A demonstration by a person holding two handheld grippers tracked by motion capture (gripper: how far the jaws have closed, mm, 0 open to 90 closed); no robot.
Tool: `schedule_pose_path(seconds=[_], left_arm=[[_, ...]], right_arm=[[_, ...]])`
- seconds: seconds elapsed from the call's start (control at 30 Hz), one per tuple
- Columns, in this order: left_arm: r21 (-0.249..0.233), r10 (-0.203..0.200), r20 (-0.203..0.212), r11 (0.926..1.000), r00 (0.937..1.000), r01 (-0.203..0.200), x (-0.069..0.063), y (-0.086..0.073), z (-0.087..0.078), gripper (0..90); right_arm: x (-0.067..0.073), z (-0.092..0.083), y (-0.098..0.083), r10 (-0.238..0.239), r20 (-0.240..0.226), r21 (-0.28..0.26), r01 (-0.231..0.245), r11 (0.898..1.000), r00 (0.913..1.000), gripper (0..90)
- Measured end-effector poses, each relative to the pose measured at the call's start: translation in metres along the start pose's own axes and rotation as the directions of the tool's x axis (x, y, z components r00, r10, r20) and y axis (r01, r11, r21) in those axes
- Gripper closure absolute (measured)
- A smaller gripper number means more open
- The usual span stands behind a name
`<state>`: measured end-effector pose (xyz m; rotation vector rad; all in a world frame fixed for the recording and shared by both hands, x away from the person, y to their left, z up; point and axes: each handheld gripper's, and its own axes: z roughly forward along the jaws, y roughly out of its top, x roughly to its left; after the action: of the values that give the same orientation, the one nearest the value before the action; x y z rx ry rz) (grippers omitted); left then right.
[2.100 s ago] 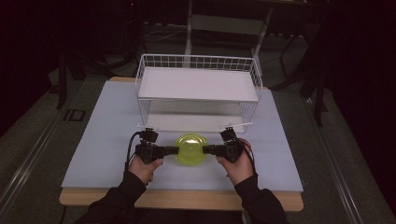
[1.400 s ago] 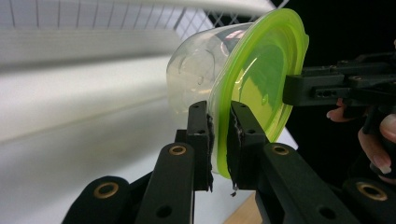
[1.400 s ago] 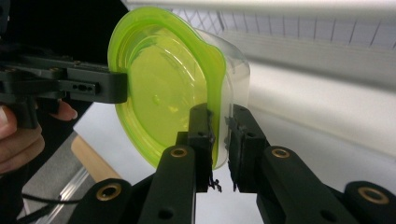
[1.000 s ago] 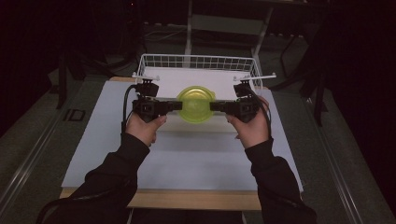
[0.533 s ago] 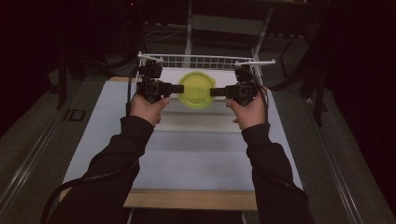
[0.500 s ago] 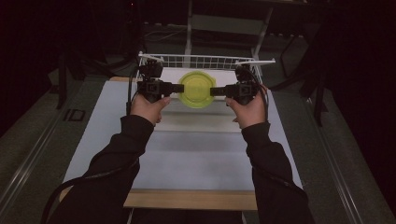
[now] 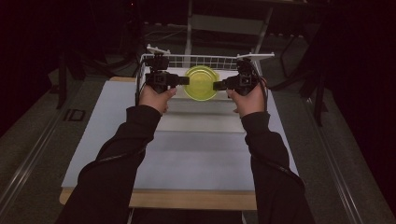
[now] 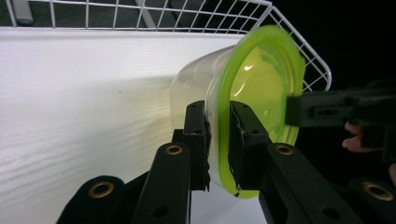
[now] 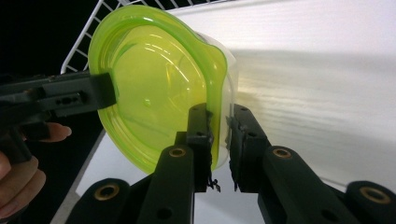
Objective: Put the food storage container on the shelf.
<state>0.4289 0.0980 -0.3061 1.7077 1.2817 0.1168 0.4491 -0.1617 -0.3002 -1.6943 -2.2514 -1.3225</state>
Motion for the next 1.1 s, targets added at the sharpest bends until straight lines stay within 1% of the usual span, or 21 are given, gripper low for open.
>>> schedule_pose_path(seconds=[0.03, 0.1, 0.13, 0.23, 0.3, 0.37, 0.4, 0.43, 0.5, 0.57, 0.6, 0.67, 0.73, 0.77, 0.8, 0.83, 0.9, 0.97, 1.03, 1.07, 1.1], left_arm=[[0.005, -0.003, -0.002, 1.0, 1.0, 0.003, 0.0, 0.0, 0.002, 77.6], [0.017, -0.013, 0.007, 0.9998, 0.9999, 0.013, 0.001, 0.0, 0.006, 69.4], [0.014, -0.009, 0.004, 0.9999, 0.9999, 0.009, 0.001, 0.0, 0.007, 68.5], [0.016, -0.012, 0.003, 0.9998, 0.9999, 0.012, 0.001, -0.001, 0.012, 61.7], [0.015, -0.017, 0.001, 0.9998, 0.9999, 0.017, 0.002, 0.0, 0.014, 60.1], [0.011, -0.019, -0.018, 0.9998, 0.9997, 0.019, 0.002, 0.001, 0.016, 56.4], [0.011, -0.023, -0.026, 0.9997, 0.9994, 0.024, 0.002, 0.001, 0.017, 54.2], [0.01, -0.032, -0.029, 0.9994, 0.999, 0.033, 0.003, 0.002, 0.018, 52.3], [0.001, -0.035, -0.03, 0.9994, 0.999, 0.035, 0.003, 0.003, 0.019, 50.0], [-0.006, -0.03, -0.028, 0.9995, 0.9992, 0.029, 0.004, 0.003, 0.02, 50.0], [-0.013, -0.03, -0.035, 0.9995, 0.9989, 0.03, 0.004, 0.004, 0.02, 49.2], [-0.03, -0.026, -0.046, 0.9992, 0.9986, 0.025, 0.005, 0.005, 0.019, 45.6], [-0.044, -0.025, -0.05, 0.9988, 0.9984, 0.023, 0.005, 0.007, 0.017, 40.5], [-0.045, -0.016, -0.051, 0.9989, 0.9986, 0.014, 0.005, 0.008, 0.015, 40.5], [-0.054, -0.017, -0.05, 0.9984, 0.9986, 0.014, 0.005, 0.008, 0.013, 40.5], [-0.061, -0.018, -0.045, 0.998, 0.9988, 0.016, 0.005, 0.008, 0.011, 40.5], [-0.058, -0.013, -0.04, 0.9983, 0.9991, 0.011, 0.005, 0.008, 0.01, 40.5], [-0.074, -0.012, -0.027, 0.9972, 0.9996, 0.01, 0.006, 0.006, 0.003, 40.5], [-0.085, 0.002, -0.025, 0.9963, 0.9997, -0.004, 0.004, 0.003, -0.003, 40.5], [-0.086, 0.01, -0.015, 0.9962, 0.9998, -0.011, 0.003, 0.001, -0.005, 40.5], [-0.095, 0.027, -0.006, 0.9951, 0.9996, -0.028, 0.002, -0.002, -0.009, 40.5]], right_arm=[[0.0, 0.0, 0.001, 0.004, 0.001, -0.002, -0.004, 1.0, 1.0, 79.1], [0.0, 0.0, 0.004, 0.008, -0.004, -0.009, -0.008, 1.0, 1.0, 76.6], [0.001, 0.0, 0.005, 0.009, -0.01, -0.013, -0.009, 1.0, 0.9999, 72.9], [0.002, 0.004, 0.008, 0.009, -0.015, -0.015, -0.009, 1.0, 0.9998, 70.8], [0.003, 0.006, 0.01, 0.009, -0.014, -0.024, -0.009, 1.0, 0.9999, 65.7], [0.003, 0.009, 0.011, 0.011, -0.01, -0.019, -0.012, 1.0, 0.9999, 65.6], [0.002, 0.01, 0.012, 0.013, -0.008, -0.019, -0.013, 1.0, 0.9999, 63.4], [0.002, 0.011, 0.013, 0.015, -0.012, -0.021, -0.015, 1.0, 0.9998, 63.1], [0.0, 0.013, 0.015, 0.021, -0.015, -0.025, -0.022, 0.999, 0.9997, 57.8], [-0.002, 0.014, 0.017, 0.023, -0.016, -0.026, -0.023, 0.999, 0.9996, 56.8], [-0.003, 0.014, 0.018, 0.027, -0.018, -0.025, -0.027, 0.999, 0.9995, 55.5], [-0.005, 0.014, 0.019, 0.032, -0.015, -0.029, -0.033, 0.999, 0.9994, 54.7], [-0.004, 0.013, 0.019, 0.027, -0.02, -0.036, -0.027, 0.999, 0.9994, 53.8], [-0.003, 0.012, 0.019, 0.019, -0.014, -0.041, -0.02, 0.999, 0.9997, 53.4], [-0.002, 0.01, 0.02, 0.009, -0.016, -0.045, -0.01, 0.999, 0.9998, 52.0], [-0.001, 0.009, 0.02, 0.005, -0.03, -0.047, -0.006, 0.999, 0.9995, 51.5], [0.001, 0.005, 0.019, -0.004, -0.037, -0.057, 0.002, 0.998, 0.9993, 51.0], [0.006, 0.001, 0.018, -0.035, -0.035, -0.06, 0.033, 0.998, 0.9988, 50.3], [0.011, -0.003, 0.016, -0.056, -0.033, -0.062, 0.054, 0.997, 0.9979, 49.3], [0.014, -0.004, 0.014, -0.072, -0.03, -0.061, 0.07, 0.996, 0.997, 49.2], [0.016, -0.006, 0.012, -0.089, -0.029, -0.061, 0.087, 0.994, 0.9956, 49.1]])
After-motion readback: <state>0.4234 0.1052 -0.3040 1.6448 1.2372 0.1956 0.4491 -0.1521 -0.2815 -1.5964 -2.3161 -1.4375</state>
